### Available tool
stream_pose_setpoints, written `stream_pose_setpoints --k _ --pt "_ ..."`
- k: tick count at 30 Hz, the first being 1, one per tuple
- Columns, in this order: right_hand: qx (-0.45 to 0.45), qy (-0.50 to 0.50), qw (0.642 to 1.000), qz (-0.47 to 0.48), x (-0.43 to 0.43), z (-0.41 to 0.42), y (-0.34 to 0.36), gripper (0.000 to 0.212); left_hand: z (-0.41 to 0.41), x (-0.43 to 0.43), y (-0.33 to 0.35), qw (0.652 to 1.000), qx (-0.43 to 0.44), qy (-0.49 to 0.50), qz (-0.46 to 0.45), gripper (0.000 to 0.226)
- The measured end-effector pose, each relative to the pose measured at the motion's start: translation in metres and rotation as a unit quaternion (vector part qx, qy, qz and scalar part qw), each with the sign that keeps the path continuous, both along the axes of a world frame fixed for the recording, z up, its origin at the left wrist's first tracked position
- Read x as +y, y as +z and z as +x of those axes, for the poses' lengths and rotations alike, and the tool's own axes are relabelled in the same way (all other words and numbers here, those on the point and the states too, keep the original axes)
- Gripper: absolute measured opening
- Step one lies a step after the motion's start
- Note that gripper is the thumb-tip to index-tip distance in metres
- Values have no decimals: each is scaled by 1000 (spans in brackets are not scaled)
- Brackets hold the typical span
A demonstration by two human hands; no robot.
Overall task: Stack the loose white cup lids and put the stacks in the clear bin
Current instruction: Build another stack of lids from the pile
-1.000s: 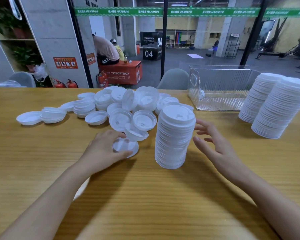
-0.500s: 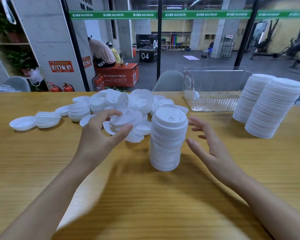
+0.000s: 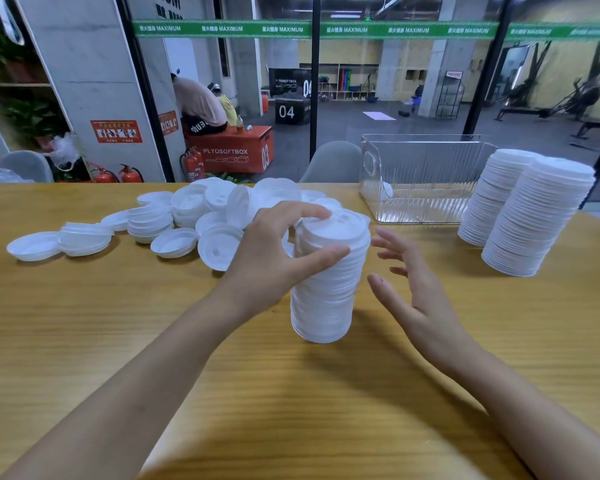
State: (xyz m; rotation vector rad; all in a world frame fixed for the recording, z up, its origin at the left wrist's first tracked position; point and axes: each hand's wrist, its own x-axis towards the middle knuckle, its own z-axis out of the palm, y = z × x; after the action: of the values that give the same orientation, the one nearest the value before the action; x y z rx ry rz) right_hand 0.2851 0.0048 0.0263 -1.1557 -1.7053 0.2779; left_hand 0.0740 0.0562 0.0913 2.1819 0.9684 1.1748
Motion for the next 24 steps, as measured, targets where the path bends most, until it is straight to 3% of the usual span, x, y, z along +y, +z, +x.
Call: stream_pose_setpoints --k 12,16,24 --pt "-1 5 1000 -5 0 0 0 52 -3 3 -5 1000 0 0 2 61" --pt "2 6 1000 -8 -1 0 1 52 -26 10 -6 999 -13 43 -9 64" --pt "-8 7 1000 -15 1 0 -3 58 -79 26 -58 982 79 163 -48 40"
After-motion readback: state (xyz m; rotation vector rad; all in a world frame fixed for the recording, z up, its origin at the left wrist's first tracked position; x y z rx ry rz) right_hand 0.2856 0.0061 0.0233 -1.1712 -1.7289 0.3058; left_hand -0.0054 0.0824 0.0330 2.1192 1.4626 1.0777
